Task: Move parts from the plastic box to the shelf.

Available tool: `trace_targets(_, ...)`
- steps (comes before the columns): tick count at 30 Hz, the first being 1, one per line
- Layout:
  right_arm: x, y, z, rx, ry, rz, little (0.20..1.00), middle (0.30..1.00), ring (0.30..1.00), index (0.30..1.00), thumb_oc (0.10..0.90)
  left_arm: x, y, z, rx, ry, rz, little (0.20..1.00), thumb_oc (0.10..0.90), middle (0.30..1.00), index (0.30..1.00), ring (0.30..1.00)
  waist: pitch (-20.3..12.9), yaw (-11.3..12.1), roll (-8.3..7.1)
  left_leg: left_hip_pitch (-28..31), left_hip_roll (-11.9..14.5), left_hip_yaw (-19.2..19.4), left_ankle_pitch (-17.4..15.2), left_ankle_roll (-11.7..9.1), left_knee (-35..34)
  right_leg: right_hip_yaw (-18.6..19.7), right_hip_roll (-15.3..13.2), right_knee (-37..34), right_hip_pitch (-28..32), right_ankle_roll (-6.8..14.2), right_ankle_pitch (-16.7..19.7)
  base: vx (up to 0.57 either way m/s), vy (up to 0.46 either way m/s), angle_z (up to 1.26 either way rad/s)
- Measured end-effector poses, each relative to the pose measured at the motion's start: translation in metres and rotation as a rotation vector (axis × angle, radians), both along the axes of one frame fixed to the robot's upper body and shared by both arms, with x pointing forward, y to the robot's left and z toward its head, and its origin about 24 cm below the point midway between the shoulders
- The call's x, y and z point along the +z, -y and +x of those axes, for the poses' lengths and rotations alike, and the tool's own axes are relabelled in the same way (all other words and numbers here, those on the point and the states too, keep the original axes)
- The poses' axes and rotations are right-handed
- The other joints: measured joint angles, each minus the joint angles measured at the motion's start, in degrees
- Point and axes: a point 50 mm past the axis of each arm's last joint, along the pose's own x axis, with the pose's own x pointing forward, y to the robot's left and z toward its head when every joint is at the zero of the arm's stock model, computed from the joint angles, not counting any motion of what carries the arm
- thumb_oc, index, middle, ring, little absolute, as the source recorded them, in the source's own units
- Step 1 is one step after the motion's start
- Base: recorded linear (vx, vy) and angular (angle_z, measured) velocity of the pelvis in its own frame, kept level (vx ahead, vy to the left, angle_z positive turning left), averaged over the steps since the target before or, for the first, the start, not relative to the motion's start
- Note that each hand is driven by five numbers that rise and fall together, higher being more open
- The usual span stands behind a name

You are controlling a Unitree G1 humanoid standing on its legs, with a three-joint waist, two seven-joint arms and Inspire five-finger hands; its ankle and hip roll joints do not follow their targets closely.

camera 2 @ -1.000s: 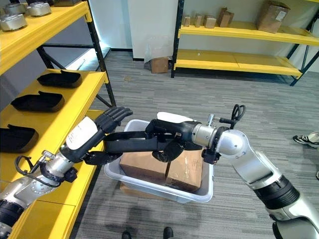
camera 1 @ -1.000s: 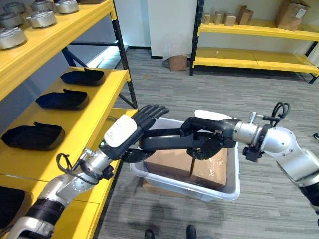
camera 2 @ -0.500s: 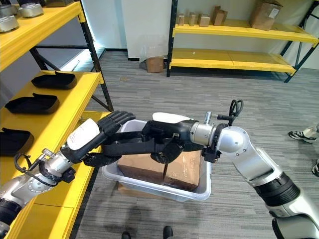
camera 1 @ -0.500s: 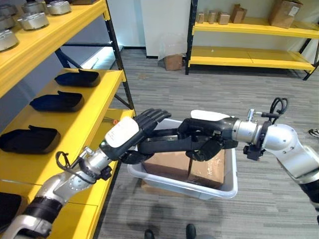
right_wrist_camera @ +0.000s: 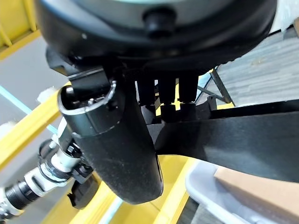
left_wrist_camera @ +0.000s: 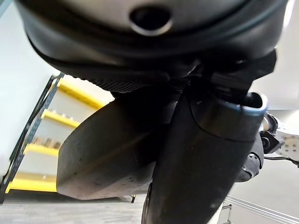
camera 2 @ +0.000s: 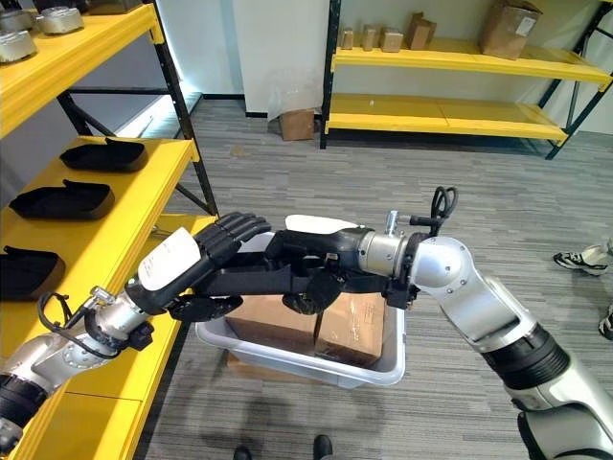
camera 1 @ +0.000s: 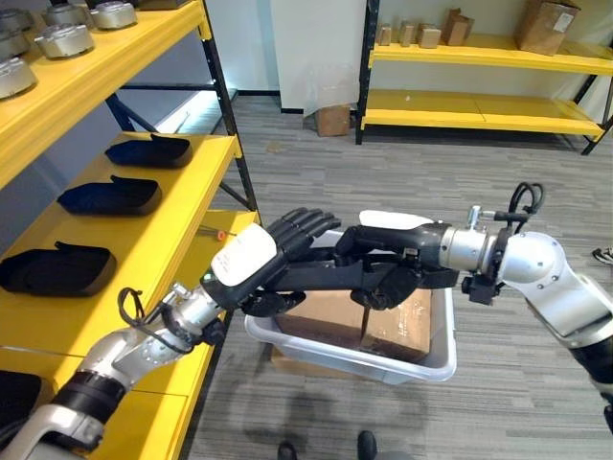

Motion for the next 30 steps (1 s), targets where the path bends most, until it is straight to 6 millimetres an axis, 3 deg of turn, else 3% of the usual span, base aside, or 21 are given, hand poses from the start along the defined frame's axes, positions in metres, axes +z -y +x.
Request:
trace_targets(10, -0.011, 0.001, 0.02, 0.035, -0.255, 0.119, 0.3, 0.3, 0.3, 0.3, 0.4, 0.007, 0.002, 0.0, -0.068, 0.139, 0.043, 1.0, 0.9, 1.0, 1.0, 1.0, -0.47, 1.57, -0.73, 0.56, -0.02, -0.64, 0.06, 0.01, -0.01, -0.28, 0.02, -0.01, 0.91, -0.02, 0.16, 0.0, 0.01, 0.02)
trace_targets(18, -0.014, 0.0, 0.02, 0.099, -0.337, 0.139, 0.3, 0.3, 0.3, 0.3, 0.4, 0.004, -0.002, -0.002, -0.097, 0.143, 0.017, 1.0, 0.9, 1.0, 1.0, 1.0, -1.78, 1.66, -2.71, 0.51, -0.18, -0.92, 0.08, -0.01, -0.01, -0.33, -0.12, -0.02, 0.89, 0.03, 0.13, 0.0, 0.02, 0.01)
trace_targets(22, -0.015, 0.001, 0.02, 0.115, -0.363, 0.134, 0.3, 0.3, 0.3, 0.3, 0.4, 0.004, 0.0, -0.004, -0.122, 0.139, 0.017, 1.0, 0.9, 1.0, 1.0, 1.0, -1.88, 1.6, -2.75, 0.5, -0.18, -0.94, 0.08, -0.01, -0.01, -0.34, -0.12, -0.02, 0.88, 0.02, 0.13, 0.01, 0.053, 0.0)
trace_targets(26, -0.02, 0.026, 0.031, 0.119, -0.458, 0.167, 0.3, 0.3, 0.3, 0.3, 0.4, 0.011, 0.006, 0.001, -0.172, 0.148, 0.021, 1.0, 0.9, 1.0, 1.0, 1.0, -2.46, 1.68, -3.39, 0.37, -0.35, -1.12, 0.04, 0.02, -0.01, -0.24, -0.19, 0.01, 0.77, 0.12, 0.22, 0.02, 0.085, 0.02)
trace_targets(30, -0.017, 0.028, 0.028, 0.16, -0.425, 0.156, 0.3, 0.3, 0.3, 0.3, 0.4, 0.013, 0.006, 0.002, -0.171, 0.122, -0.017, 1.0, 0.9, 1.0, 1.0, 1.0, -2.6, 1.24, -3.6, 0.43, -0.29, -0.73, 0.04, 0.03, 0.0, -0.16, -0.2, -0.02, 0.62, 0.16, 0.18, 0.02, 0.011, -0.05)
